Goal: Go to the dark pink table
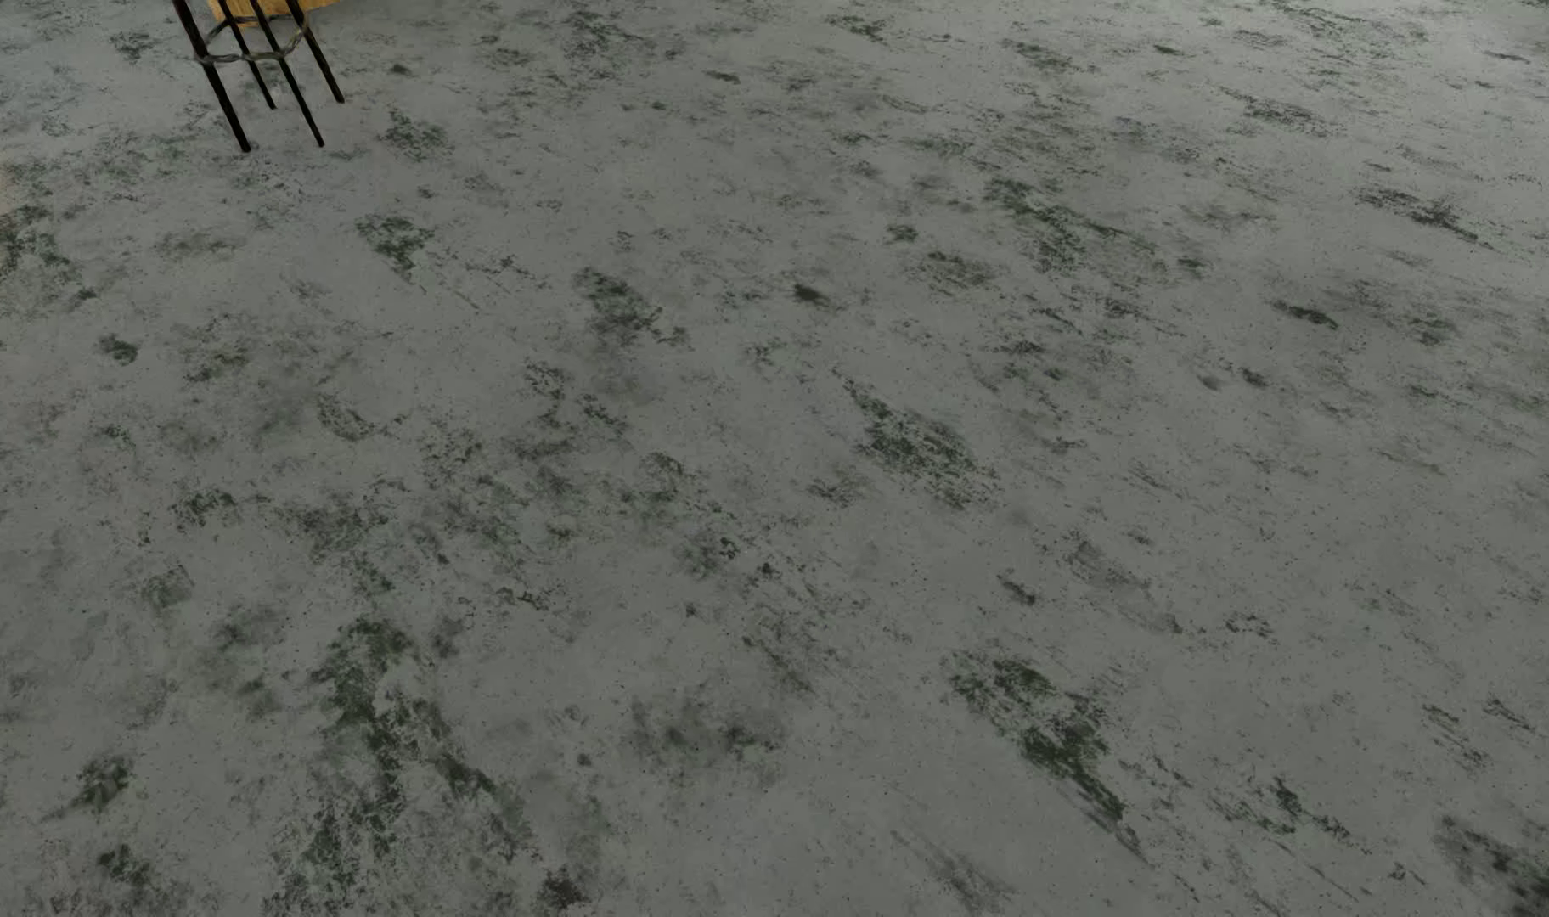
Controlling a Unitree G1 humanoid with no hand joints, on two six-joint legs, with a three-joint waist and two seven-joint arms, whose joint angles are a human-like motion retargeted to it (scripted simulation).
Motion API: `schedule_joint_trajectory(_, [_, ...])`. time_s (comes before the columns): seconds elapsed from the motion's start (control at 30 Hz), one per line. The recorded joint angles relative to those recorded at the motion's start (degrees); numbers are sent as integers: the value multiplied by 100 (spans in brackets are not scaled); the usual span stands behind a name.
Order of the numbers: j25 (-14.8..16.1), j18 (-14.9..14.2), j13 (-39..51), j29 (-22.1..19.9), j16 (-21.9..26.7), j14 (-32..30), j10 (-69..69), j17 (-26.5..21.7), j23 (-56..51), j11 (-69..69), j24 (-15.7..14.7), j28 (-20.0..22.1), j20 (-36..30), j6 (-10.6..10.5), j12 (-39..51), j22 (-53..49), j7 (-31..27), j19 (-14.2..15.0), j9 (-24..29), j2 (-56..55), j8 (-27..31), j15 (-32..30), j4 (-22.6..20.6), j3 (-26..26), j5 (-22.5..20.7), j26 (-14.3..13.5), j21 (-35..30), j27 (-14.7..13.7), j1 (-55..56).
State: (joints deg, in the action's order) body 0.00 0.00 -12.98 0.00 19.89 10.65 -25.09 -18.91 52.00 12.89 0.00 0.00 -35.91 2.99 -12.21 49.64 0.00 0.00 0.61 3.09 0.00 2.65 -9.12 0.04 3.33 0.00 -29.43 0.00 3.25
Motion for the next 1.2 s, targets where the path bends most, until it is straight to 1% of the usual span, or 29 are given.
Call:
schedule_joint_trajectory(0.03, [0,0,-1,0,-11,-192,-58,-4,31,-7,0,0,-24,-33,26,18,0,0,-6,5,0,34,-10,10,-23,0,77,0,78])
schedule_joint_trajectory(0.07, [0,0,-21,0,-9,-266,-109,-22,42,-166,0,0,-39,-55,17,-18,0,0,-8,-41,0,-197,-15,40,-13,0,59,0,106])
schedule_joint_trajectory(0.1, [0,0,-51,0,23,-304,-133,-34,15,1397,0,0,-74,-73,-25,-122,0,0,30,-11,0,545,-17,39,-63,0,-4,0,48])
schedule_joint_trajectory(0.13, [0,0,-93,0,22,-327,-201,-53,59,1460,0,0,-110,-103,-25,-137,0,0,-17,-108,0,1300,-44,-114,-113,0,36,0,112])
schedule_joint_trajectory(0.27, [0,0,-233,0,180,-18,-355,-36,-177,3873,0,0,93,31,44,-635,0,0,431,-1464,0,1591,-206,-459,51,0,372,0,-366])
schedule_joint_trajectory(0.3, [0,0,-276,0,232,221,-292,-23,-234,4321,0,0,138,64,62,-890,0,0,485,-1846,0,1566,-203,-647,92,0,385,0,-536])
schedule_joint_trajectory(0.33, [0,0,-310,0,205,472,-181,-49,-199,4376,0,0,60,-26,226,-895,0,0,530,-2223,0,1504,-116,-773,25,0,272,0,-697])
schedule_joint_trajectory(0.37, [0,0,-419,0,37,639,-108,-108,-199,4160,0,0,265,-168,287,-834,0,0,481,-2453,0,1470,56,-1149,34,0,370,0,-809])
schedule_joint_trajectory(0.4, [0,0,-503,0,178,890,32,-94,-154,3943,0,0,355,-129,246,-1210,0,0,481,-2815,0,1280,54,-1223,112,0,371,0,-1035])
schedule_joint_trajectory(0.43, [0,0,-527,0,174,1221,166,-153,-36,3617,0,0,138,-178,442,-1173,0,0,526,-3034,0,990,104,-1269,141,0,198,0,-1331])
schedule_joint_trajectory(0.5, [0,0,-554,0,228,1697,215,-112,188,2978,0,0,117,-165,575,-1300,0,0,623,-3464,0,521,149,-1381,267,0,211,0,-1737])
schedule_joint_trajectory(0.57, [0,0,-584,0,235,1852,241,-93,360,2475,0,0,77,-135,740,-1169,0,0,614,-3723,0,489,191,-1530,338,0,131,0,-2122])
schedule_joint_trajectory(0.6, [0,0,-541,0,222,1830,257,-122,439,2473,0,0,-124,-162,806,-1261,0,0,601,-3859,0,561,242,-1613,349,0,-67,0,-2296])
schedule_joint_trajectory(0.63, [0,0,-630,0,218,1700,236,-92,491,2726,0,0,105,-158,763,-1005,0,0,568,-3941,0,657,321,-1696,355,0,71,0,-2463])
schedule_joint_trajectory(0.67, [0,0,-650,0,160,1363,112,-106,571,3087,0,0,38,-214,695,-900,0,0,528,-3960,0,674,431,-1833,354,0,147,0,-2536])
schedule_joint_trajectory(0.7, [0,0,-621,0,137,794,-200,-113,632,3429,0,0,-135,-285,549,-752,0,0,469,-4045,0,746,456,-1912,326,0,129,0,-2436])
schedule_joint_trajectory(0.73, [0,0,-592,0,88,-65,-738,-116,754,3752,0,0,-247,-409,492,-448,0,0,481,-3872,0,925,642,-1884,158,0,29,0,-2352])
schedule_joint_trajectory(0.77, [0,0,-543,0,64,-1075,-1591,-111,802,3913,0,0,-334,-362,360,-227,0,0,468,-3641,0,1169,664,-1771,65,0,-5,0,-2030])
schedule_joint_trajectory(0.8, [0,0,-497,0,56,-1780,-2760,-52,745,3867,0,0,-371,-275,293,50,0,0,467,-3317,0,1366,662,-1587,-59,0,42,0,-1461])
schedule_joint_trajectory(0.83, [0,0,-462,0,118,-1924,-4030,-75,553,3827,0,0,-464,-270,182,27,0,0,566,-2924,0,1554,693,-1457,-155,0,43,0,-836])
schedule_joint_trajectory(0.87, [0,0,-393,0,120,-1744,-4888,-41,369,3639,0,0,-347,-188,45,77,0,0,630,-2462,0,1700,686,-1145,-289,0,72,0,-248])
schedule_joint_trajectory(0.9, [0,0,-337,0,84,-1630,-5232,-43,171,3381,0,0,-183,-92,-119,59,0,0,621,-1979,0,1775,598,-797,-281,0,56,0,377])
schedule_joint_trajectory(0.93, [0,0,-204,0,125,-1589,-4997,-56,-35,2985,0,0,-302,34,-159,88,0,0,690,-1473,0,1770,523,-557,-278,0,130,0,979])
schedule_joint_trajectory(0.97, [0,0,-209,0,135,-1824,-4275,-74,-268,2583,0,0,-386,84,-180,191,0,0,734,-918,0,1660,446,-170,-281,0,268,0,1420])
schedule_joint_trajectory(1.03, [0,0,-121,0,200,-2535,-2133,-162,-693,1890,0,0,-272,215,-415,74,0,0,716,110,0,1778,447,360,-205,0,303,0,2065])
schedule_joint_trajectory(1.07, [0,0,-42,0,202,-2229,-1155,-232,-899,1677,0,0,-254,234,-445,52,0,0,657,509,0,1915,475,567,-169,0,354,0,2328])
schedule_joint_trajectory(1.13, [0,0,163,0,246,-105,-205,-339,-1104,1549,0,0,-262,268,-536,-17,0,0,598,1204,0,2207,557,849,-89,0,362,0,2688])
schedule_joint_trajectory(1.17, [0,0,310,0,225,-77,-439,-330,-1125,1614,0,0,-161,296,-516,-7,0,0,576,1258,0,2186,741,970,-97,0,434,0,2740])
schedule_joint_trajectory(1.2, [0,0,265,0,232,-1076,-413,-306,-1021,1781,0,0,-223,311,-586,40,0,0,616,1580,0,2071,604,1149,10,0,495,0,2936])
